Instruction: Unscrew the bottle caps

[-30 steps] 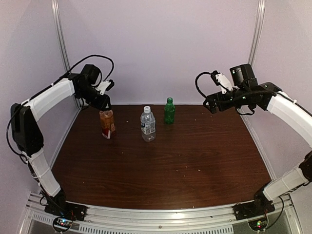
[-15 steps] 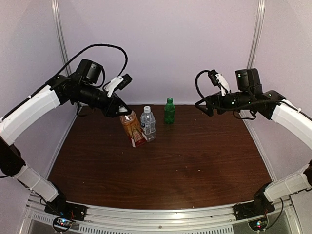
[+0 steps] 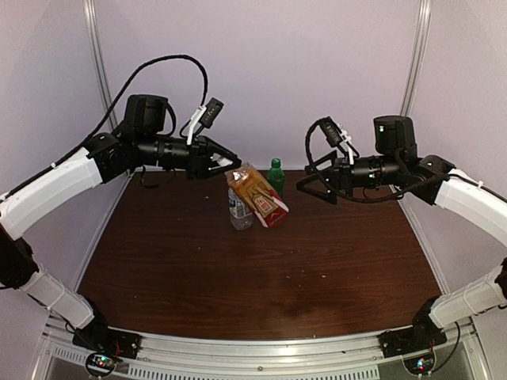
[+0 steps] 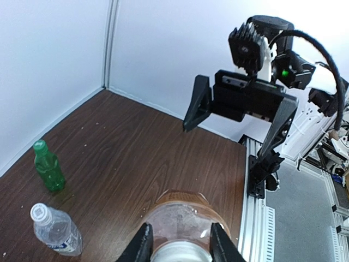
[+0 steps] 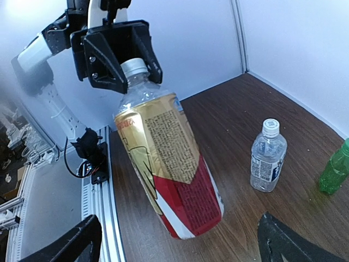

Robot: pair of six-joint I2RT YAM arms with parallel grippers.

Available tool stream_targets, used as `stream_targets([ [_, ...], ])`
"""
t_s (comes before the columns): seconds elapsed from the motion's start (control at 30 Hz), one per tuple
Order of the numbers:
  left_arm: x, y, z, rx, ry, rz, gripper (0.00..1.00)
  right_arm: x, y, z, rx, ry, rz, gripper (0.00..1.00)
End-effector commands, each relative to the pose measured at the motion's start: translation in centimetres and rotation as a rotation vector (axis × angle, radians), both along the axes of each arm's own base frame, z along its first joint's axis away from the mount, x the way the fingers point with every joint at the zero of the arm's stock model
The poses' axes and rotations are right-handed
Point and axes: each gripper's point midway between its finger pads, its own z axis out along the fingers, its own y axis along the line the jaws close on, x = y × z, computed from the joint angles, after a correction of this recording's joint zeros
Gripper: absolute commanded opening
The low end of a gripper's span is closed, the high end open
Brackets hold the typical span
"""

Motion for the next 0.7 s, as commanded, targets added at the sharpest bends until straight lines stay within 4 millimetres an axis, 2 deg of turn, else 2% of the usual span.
stream_targets([
  [0.0,-1.5,-2.5,3.3,-0.098,-0.085,-0.104,0.00,-1.3,1.5,1.7,0.025,-0.074,0.093,1.00],
  [0.1,-2.3,-3.7,3.3,-0.099,-0.093,-0.146,0.00,-1.9,2.3,1.2,0.000,-0.091,0.136,1.00],
  [0.3,-3.4,-5.5,3.1,-0.070,-0.108,-0.204,0.00,-2.9,3.6,-0.9,-0.074,-0.082,0.197,1.00],
  [0.47,-4.1,-6.2,2.6,-0.057,-0.104,-0.238,0.00,-3.5,4.2,-2.7,-0.118,-0.062,0.229,0.94],
  [0.67,-4.6,-6.5,1.5,-0.029,-0.101,-0.260,0.00,-3.5,4.6,-3.6,-0.136,-0.049,0.247,0.89],
])
